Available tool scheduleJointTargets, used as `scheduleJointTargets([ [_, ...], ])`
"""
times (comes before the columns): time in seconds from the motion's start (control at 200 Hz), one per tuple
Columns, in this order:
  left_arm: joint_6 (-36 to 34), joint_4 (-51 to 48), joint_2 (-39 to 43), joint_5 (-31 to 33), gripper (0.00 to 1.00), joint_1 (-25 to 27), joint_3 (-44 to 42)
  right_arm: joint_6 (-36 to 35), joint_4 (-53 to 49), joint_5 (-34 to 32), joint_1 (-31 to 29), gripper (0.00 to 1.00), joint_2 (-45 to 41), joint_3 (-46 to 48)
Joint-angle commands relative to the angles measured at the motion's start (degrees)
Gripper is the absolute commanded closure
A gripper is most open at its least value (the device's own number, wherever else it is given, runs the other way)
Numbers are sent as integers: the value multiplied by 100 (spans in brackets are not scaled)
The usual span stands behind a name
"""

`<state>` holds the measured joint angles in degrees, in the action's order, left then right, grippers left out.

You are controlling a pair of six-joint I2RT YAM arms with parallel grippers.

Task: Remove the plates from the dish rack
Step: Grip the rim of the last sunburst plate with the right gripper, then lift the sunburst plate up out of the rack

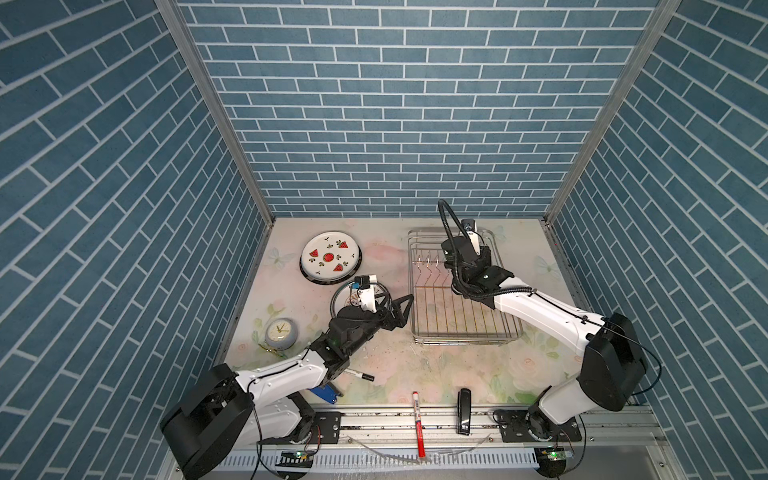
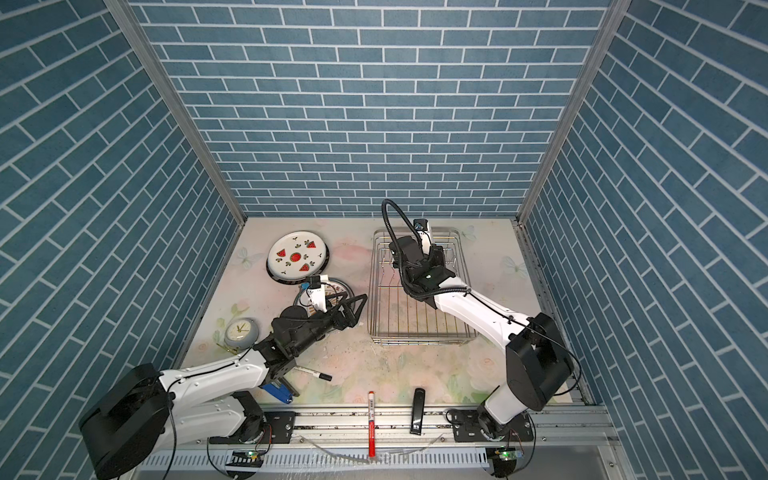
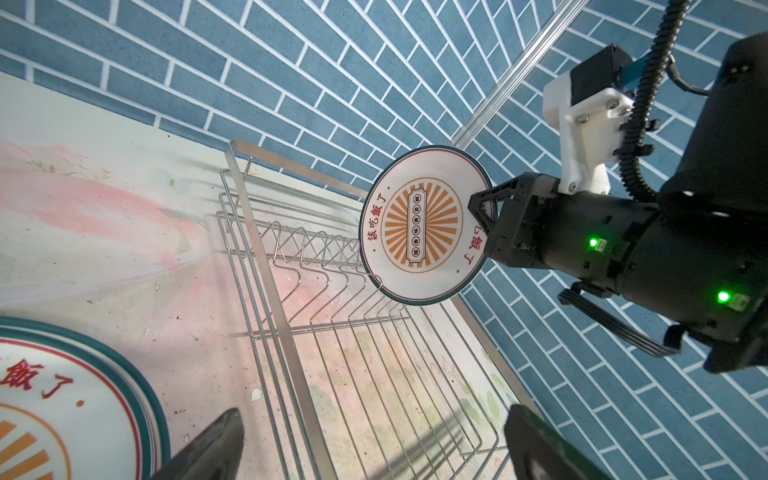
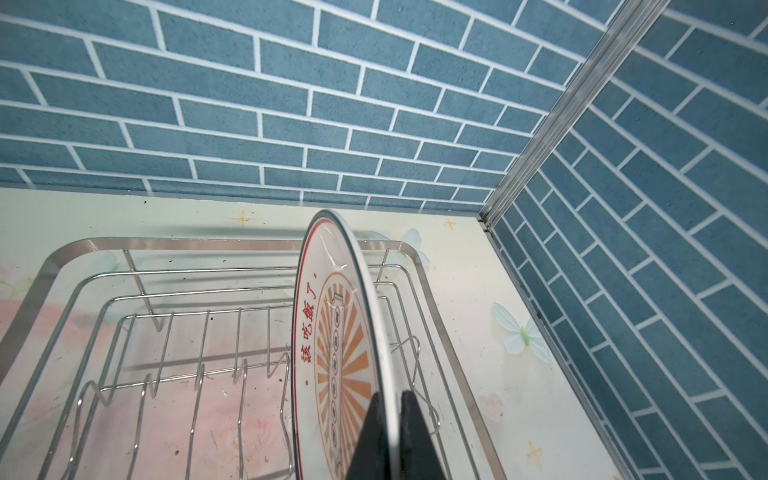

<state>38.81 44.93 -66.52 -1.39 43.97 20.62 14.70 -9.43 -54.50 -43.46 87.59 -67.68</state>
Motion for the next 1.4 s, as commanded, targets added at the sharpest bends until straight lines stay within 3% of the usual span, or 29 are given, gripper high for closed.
scheduleJointTargets([
  [0.0,-5,242,156,-88,0,33,-164,-419,612,-524,-116,99,-435,249],
  [0.27,-94,390,322,-107,0,55,-287,-723,993,-210,-163,99,-1219,782],
  [0.56,-110,408,318,-192,0,139,-244,-418,1283,2011,102,100,-2022,1447],
  [0.835,-207,792,175,-336,0,139,-296,374,1550,4386,891,100,-2721,2028],
  [1.396,11,755,187,-370,0,139,-164,2053,2358,7389,2578,100,-2946,2670],
])
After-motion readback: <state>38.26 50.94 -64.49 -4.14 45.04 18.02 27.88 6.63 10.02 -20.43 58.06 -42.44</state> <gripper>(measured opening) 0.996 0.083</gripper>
